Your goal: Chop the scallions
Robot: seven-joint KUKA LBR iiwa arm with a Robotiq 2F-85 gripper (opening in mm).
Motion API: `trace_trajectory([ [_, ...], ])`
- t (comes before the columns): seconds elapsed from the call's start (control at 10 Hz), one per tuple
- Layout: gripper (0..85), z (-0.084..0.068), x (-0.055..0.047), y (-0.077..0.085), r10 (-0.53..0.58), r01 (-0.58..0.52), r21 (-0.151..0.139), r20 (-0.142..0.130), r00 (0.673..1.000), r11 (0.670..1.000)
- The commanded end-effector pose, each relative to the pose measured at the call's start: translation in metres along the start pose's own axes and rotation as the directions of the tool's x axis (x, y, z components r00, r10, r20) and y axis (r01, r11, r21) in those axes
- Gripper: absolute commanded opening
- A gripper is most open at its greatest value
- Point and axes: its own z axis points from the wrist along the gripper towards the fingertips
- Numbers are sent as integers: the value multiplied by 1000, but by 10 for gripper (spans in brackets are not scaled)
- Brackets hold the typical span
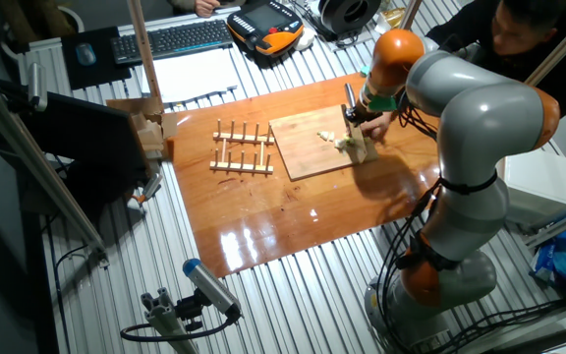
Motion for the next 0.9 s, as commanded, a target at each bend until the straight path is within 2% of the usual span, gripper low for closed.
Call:
trace_trajectory([
  [0.0,0,0,0,0,3,-3,2,1,1000,1000],
  [0.8,0,7,-1,4,17,-17,-3,3,1000,1000],
])
